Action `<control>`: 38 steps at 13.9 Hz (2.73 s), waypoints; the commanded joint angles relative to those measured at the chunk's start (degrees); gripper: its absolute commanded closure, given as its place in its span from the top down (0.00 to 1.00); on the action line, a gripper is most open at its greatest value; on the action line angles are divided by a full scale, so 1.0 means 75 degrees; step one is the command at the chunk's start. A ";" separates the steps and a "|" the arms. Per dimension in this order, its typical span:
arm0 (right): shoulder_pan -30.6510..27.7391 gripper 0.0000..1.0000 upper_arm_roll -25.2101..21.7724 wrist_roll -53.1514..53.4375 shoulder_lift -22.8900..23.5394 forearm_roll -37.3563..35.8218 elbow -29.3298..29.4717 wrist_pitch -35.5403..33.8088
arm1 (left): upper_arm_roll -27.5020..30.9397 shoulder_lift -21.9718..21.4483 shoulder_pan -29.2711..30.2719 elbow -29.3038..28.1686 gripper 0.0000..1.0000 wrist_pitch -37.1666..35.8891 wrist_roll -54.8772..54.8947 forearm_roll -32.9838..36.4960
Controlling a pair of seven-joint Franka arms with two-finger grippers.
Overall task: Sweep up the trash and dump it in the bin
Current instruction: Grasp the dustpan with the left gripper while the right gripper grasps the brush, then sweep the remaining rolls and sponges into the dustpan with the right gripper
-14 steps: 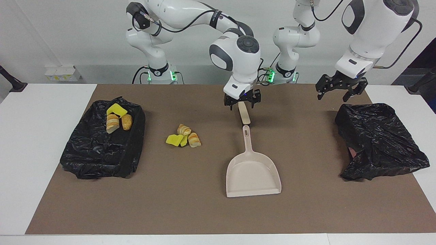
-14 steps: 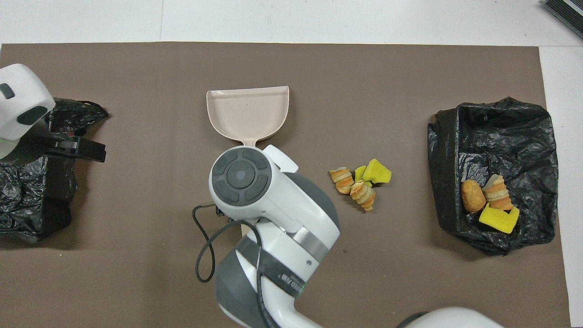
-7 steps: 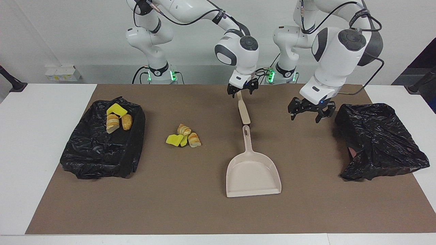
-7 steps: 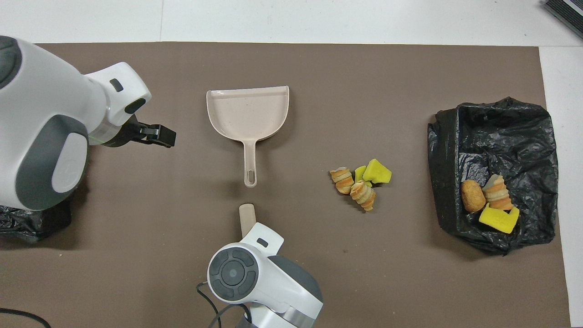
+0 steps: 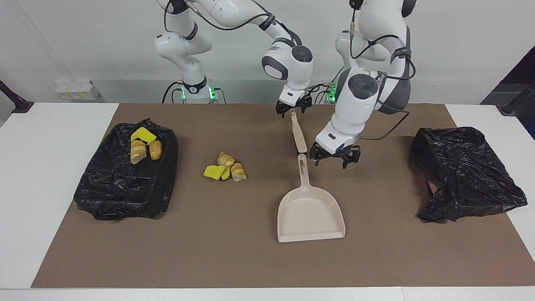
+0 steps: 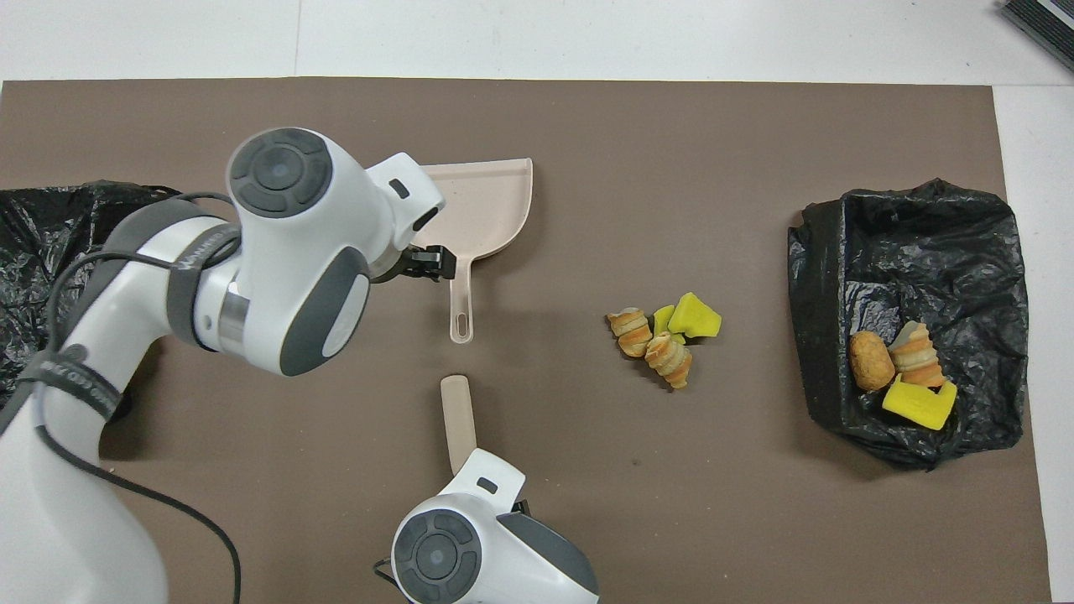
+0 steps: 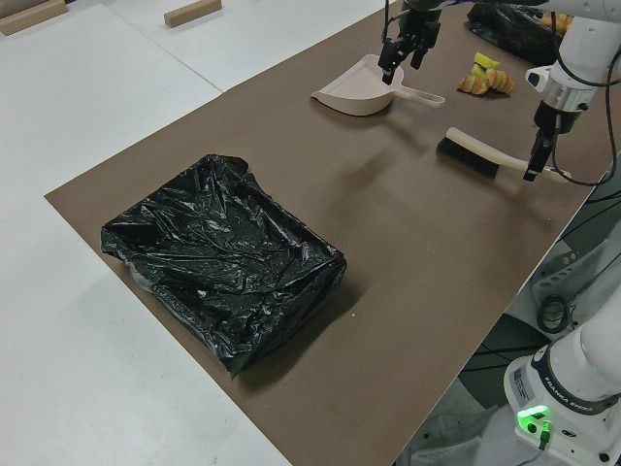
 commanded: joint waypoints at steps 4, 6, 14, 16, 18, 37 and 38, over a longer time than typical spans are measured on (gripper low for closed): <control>-0.0129 0.00 0.0094 -0.0147 -0.0215 0.0202 -0.0223 0.0224 | 0.0118 0.0507 -0.0728 -0.0309 1.00 0.0691 -0.0988 0.0156; -0.0129 0.00 0.0094 -0.0066 -0.0180 0.0202 -0.0164 0.0201 | 0.0118 0.0556 -0.0742 -0.0298 1.00 0.0611 -0.1024 0.0145; -0.0409 0.00 -0.0081 -0.0112 -0.1197 0.0435 0.0270 -0.1811 | 0.0118 0.0486 -0.0660 -0.0204 0.00 0.0340 -0.1060 0.0144; -0.0445 0.00 -0.0478 -0.0299 -0.1666 0.0623 0.0177 -0.2445 | 0.0200 0.0369 -0.0590 -0.0111 0.00 0.0201 -0.0733 0.0168; -0.0445 0.00 -0.1028 -0.0626 -0.2146 0.0741 -0.0022 -0.2798 | 0.0212 0.0240 -0.0310 0.0065 0.00 -0.0138 0.0003 0.0191; -0.0832 0.00 -0.4136 -0.3032 -0.1997 -0.0959 -0.1382 -0.2086 | 0.0154 -0.1189 0.0560 -0.1138 0.00 -0.1326 1.0109 0.1644; -0.0820 0.00 -0.4125 -0.3007 -0.1938 -0.0946 -0.1406 -0.1922 | 0.0142 -0.1237 0.0304 -0.1397 0.00 -0.1208 1.0109 0.1691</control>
